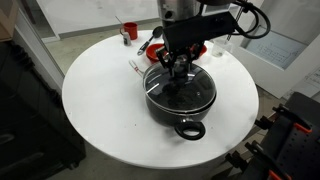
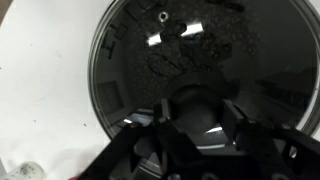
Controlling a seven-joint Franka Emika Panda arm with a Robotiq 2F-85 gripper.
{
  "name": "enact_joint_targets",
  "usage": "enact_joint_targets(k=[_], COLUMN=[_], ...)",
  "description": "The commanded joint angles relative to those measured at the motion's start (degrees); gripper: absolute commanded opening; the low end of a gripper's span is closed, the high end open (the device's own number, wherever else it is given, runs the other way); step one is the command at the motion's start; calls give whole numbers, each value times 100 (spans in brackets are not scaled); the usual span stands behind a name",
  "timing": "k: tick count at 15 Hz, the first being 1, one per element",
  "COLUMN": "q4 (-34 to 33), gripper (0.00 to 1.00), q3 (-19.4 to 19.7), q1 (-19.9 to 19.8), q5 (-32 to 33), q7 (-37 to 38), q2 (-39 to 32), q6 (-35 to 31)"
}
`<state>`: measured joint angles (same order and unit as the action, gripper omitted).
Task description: Cover the black pot with the lid on the table
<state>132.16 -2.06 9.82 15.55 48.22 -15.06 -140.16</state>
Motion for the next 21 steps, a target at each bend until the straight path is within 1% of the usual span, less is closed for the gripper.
enact_joint_targets(k=[1,6,9,10,11,14,15,17,21], q4=[418,651,614,577,554,576,614,741,1016], gripper=[25,25,25,65,76,96,100,100,100], q3=[81,117,141,136,142,149,139,119,93], q1=[83,66,74,69,67,51,35,2,-120], q5=[86,130,191,127,139,70,21,-39,-68], q7=[-61,-76,-19,17,8,-95,-166,-299,-869], q2=[96,185,149,114,90,61,96,271,938], q6=[-206,-350,-290,-230,-205,-117,-68,78,462])
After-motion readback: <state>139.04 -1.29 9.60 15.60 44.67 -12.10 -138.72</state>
